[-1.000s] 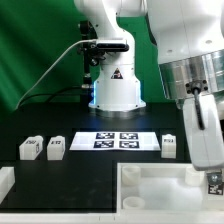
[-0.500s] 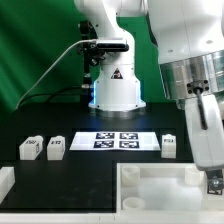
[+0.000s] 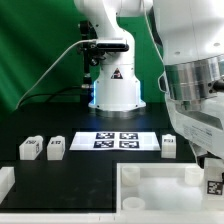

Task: Assemble one leg

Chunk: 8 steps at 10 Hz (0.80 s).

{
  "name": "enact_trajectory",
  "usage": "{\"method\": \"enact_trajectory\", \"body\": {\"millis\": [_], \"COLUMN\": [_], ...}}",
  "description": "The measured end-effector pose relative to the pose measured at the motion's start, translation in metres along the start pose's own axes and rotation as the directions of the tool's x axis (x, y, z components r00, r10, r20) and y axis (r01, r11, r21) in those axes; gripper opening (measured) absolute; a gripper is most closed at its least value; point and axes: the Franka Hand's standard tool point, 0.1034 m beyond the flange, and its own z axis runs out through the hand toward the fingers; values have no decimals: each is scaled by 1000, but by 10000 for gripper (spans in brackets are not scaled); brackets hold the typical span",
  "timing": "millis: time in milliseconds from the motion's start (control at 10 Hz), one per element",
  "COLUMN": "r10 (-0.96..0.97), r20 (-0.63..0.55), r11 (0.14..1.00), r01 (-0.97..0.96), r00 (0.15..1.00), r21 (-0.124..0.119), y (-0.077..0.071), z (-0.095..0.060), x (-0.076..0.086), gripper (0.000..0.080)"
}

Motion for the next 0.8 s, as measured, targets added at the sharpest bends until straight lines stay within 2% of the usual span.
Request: {"method": "enact_trajectory", "body": {"millis": [800], "r10": [0], "r20": [0], "r11": [1000], "r01": [0], "r00": [1000], "r21": [0], "y": [0], "z": [0], "x": [0], "gripper": [649]}}
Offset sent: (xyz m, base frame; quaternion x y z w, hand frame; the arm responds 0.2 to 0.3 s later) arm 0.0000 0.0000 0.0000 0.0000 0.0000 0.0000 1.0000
